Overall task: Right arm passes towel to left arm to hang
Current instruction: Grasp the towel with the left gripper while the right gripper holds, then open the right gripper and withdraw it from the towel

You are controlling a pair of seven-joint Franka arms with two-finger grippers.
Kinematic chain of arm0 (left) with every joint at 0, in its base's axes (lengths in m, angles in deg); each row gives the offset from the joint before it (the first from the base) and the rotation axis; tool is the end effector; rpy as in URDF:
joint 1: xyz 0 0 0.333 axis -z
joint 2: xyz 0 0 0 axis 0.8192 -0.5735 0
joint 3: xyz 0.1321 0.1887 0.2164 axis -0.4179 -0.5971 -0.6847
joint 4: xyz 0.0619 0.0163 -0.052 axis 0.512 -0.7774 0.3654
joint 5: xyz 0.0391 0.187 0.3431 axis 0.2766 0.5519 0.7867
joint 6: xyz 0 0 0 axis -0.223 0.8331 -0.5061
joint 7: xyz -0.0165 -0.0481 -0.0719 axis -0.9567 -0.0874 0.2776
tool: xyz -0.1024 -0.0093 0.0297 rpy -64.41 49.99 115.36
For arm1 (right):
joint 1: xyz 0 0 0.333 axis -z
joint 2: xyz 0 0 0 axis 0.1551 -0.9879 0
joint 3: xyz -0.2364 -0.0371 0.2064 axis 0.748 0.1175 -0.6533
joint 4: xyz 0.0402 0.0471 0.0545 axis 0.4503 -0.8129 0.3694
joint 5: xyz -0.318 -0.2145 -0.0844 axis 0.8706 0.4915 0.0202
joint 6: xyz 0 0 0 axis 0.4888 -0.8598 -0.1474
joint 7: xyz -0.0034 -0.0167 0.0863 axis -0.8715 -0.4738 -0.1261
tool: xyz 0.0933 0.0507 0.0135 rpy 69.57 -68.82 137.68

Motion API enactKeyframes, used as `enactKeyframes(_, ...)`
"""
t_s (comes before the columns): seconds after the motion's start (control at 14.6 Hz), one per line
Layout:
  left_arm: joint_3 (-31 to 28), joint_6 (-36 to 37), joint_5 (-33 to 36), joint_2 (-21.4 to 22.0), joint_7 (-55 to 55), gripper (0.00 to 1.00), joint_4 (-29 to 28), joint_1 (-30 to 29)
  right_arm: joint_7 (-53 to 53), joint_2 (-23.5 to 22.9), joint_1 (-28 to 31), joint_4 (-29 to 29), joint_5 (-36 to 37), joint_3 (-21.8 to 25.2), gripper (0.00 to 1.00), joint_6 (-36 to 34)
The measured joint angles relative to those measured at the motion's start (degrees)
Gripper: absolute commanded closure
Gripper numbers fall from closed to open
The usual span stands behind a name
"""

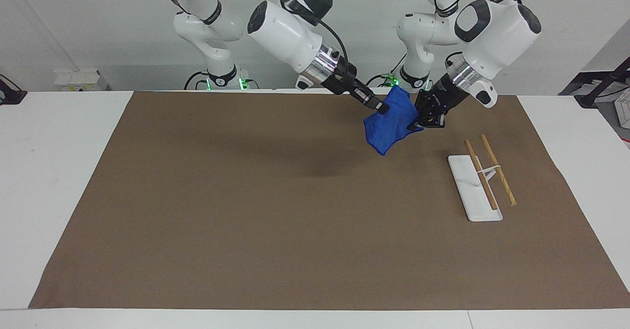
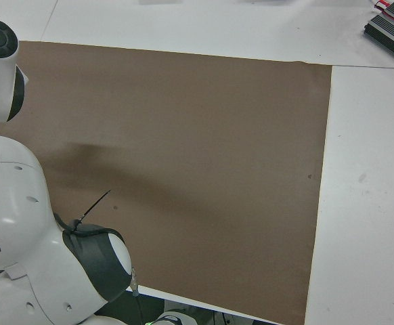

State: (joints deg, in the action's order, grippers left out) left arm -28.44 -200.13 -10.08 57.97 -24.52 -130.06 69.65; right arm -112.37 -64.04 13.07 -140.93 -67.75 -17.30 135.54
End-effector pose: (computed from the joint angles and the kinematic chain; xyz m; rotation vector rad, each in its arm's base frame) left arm 0.4839 -0.1717 0.5263 1.9720 1.9112 -0.4310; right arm 0.5286 0.4046 0.5680 -1.8582 1.2757 0.4648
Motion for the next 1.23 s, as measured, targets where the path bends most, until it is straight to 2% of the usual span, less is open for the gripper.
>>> enactKeyframes(0.07,-0.1,-0.7,0.0,0.0,0.1,1.00,0.0,0.0,0.0,0.0,0.0,0.0,0.0,0.0,0.60,0.0)
enactKeyframes(0.14,-0.2,-1.4,0.0,0.0,0.2,1.00,0.0,0.0,0.0,0.0,0.0,0.0,0.0,0.0,0.01,0.0)
enactKeyframes(0.61,-0.3,-3.2,0.0,0.0,2.1,1.00,0.0,-0.1,0.1,0.0,0.0,0.0,0.3,-0.1,0.00,0.0)
enactKeyframes(0.75,-0.4,-5.0,0.0,-0.1,4.0,1.00,0.0,-0.3,2.3,0.0,0.0,0.0,3.9,-0.1,0.00,-0.7)
enactKeyframes(0.96,-0.7,-6.1,0.1,-0.1,13.0,1.00,0.2,-1.7,9.0,0.0,0.9,-0.1,14.7,0.0,0.00,-7.3)
enactKeyframes(1.23,-0.8,-6.1,0.1,-0.3,34.6,1.00,0.2,-4.2,27.7,0.8,6.4,0.0,27.8,0.4,0.00,-23.3)
